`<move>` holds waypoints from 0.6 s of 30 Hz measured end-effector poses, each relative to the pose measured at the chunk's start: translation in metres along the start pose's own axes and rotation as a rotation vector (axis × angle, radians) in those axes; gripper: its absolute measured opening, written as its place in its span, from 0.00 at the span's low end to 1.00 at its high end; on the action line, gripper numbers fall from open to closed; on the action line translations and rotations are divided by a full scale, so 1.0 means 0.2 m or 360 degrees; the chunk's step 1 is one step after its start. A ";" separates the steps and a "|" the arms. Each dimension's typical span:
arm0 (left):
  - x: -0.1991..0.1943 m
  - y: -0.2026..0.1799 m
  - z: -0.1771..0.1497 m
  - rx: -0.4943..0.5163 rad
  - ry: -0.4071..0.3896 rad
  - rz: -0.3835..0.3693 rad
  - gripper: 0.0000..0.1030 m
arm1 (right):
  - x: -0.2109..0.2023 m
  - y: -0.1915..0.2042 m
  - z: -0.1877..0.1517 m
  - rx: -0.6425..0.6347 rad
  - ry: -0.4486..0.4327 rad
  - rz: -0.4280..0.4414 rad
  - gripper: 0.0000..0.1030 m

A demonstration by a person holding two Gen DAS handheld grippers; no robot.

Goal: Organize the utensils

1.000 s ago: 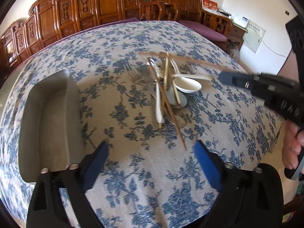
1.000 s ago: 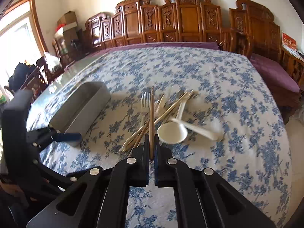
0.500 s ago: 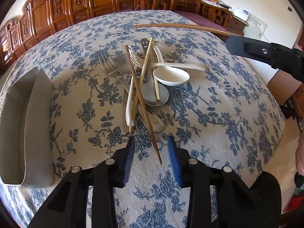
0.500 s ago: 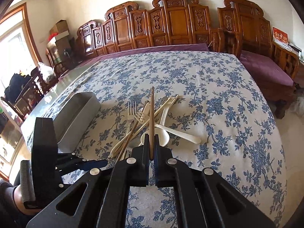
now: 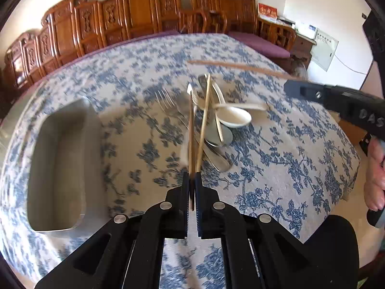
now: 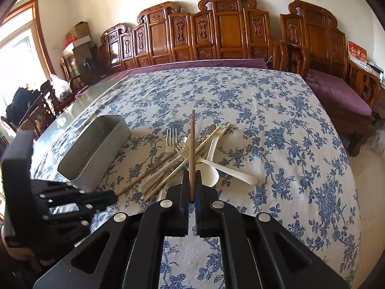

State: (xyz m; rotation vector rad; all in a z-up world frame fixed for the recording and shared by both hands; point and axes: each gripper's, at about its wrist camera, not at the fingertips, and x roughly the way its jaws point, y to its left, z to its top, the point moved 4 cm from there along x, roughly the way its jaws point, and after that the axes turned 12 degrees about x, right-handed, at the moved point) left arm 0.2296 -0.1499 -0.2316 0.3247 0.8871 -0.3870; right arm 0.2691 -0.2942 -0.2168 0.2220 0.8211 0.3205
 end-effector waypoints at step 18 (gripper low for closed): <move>-0.33 0.29 -0.02 -0.0073 -0.0163 0.0117 0.03 | -0.04 0.19 -0.02 -0.0093 -0.0010 0.0076 0.04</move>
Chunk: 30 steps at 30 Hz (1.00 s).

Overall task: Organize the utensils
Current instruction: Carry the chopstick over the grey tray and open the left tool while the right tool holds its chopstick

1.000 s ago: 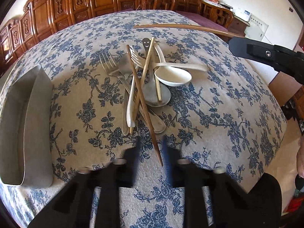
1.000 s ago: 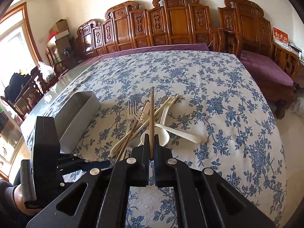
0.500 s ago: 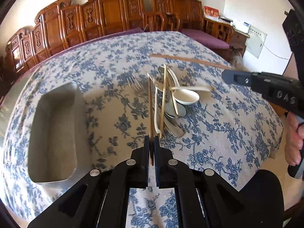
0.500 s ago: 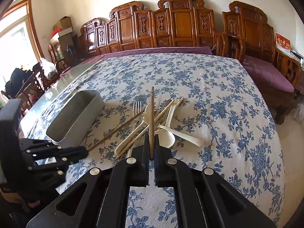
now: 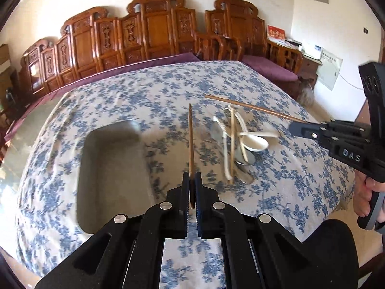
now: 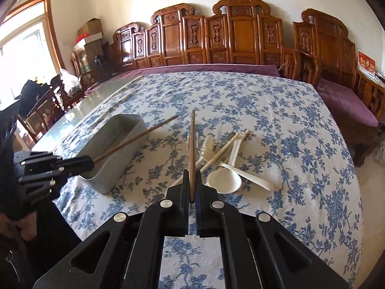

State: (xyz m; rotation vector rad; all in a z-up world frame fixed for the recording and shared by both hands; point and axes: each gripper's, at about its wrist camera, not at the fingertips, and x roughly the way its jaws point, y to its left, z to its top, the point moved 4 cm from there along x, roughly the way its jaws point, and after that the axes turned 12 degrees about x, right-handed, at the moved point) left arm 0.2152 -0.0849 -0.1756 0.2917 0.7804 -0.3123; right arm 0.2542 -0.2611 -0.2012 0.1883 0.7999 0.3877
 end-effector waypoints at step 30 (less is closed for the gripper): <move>-0.36 0.38 0.03 -0.0101 -0.0268 0.0133 0.03 | -0.02 0.30 -0.04 -0.0156 0.0010 0.0088 0.04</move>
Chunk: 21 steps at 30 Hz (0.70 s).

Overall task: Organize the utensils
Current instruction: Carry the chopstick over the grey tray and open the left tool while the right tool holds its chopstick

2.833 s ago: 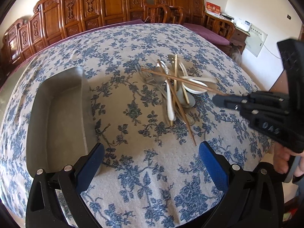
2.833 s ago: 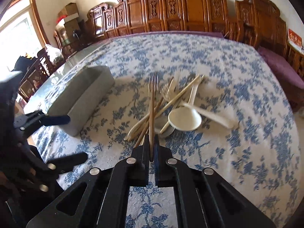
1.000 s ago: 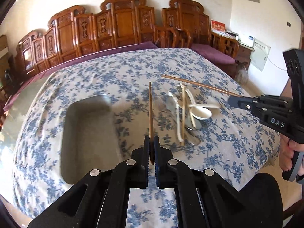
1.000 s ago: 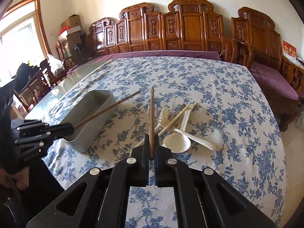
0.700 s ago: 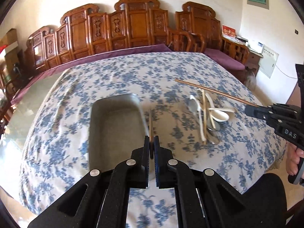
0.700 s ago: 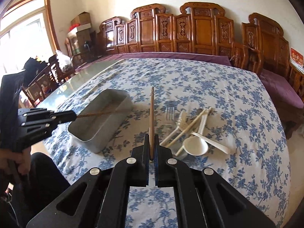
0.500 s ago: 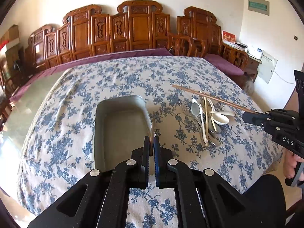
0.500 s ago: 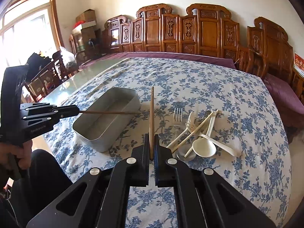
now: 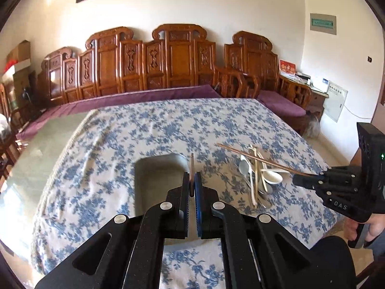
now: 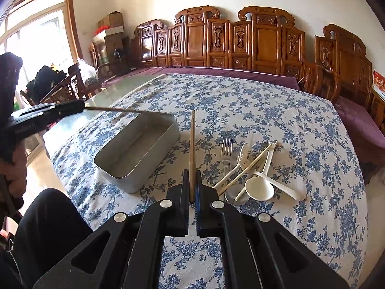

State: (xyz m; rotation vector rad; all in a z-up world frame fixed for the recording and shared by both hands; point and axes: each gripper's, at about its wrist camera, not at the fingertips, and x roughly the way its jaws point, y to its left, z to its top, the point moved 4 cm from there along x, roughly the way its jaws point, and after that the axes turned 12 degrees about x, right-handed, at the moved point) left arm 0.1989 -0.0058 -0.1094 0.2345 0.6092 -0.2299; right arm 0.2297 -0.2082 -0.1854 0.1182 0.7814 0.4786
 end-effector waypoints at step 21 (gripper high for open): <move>0.35 0.19 -0.26 0.0009 0.0292 0.0160 0.03 | 0.17 0.26 0.00 -0.0019 0.0071 0.0101 0.04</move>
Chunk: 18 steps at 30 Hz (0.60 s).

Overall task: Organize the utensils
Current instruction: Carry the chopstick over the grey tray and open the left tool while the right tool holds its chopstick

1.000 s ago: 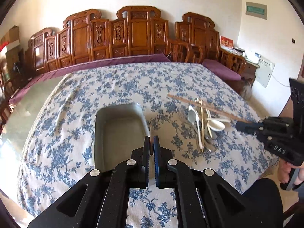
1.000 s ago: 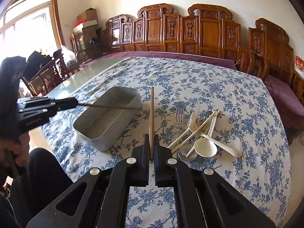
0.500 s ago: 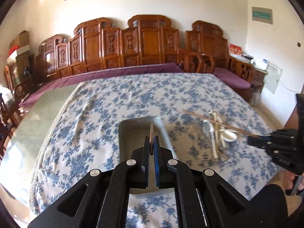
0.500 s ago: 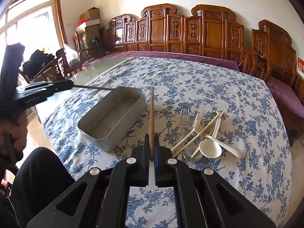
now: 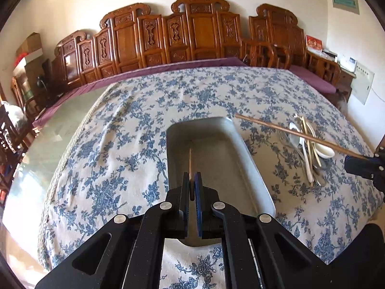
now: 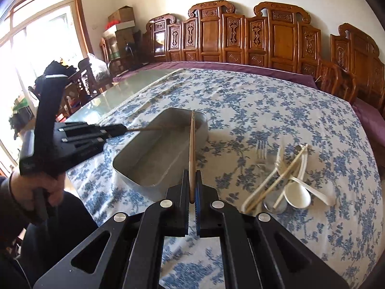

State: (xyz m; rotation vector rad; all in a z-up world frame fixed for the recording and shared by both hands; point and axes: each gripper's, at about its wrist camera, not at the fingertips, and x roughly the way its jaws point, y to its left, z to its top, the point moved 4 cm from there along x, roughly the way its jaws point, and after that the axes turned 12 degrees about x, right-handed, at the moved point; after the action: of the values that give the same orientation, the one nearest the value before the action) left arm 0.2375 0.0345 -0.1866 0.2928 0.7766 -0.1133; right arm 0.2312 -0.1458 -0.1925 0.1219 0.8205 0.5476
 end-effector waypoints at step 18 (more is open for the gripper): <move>-0.12 0.13 -0.03 -0.0111 -0.0007 -0.0033 0.19 | 0.35 0.25 0.03 -0.0004 0.0144 -0.0041 0.05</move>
State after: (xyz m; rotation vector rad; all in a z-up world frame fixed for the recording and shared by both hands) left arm 0.2214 0.0612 -0.1689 0.2183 0.7776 -0.1059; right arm 0.2535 -0.0678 -0.2191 0.0847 0.9086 0.5328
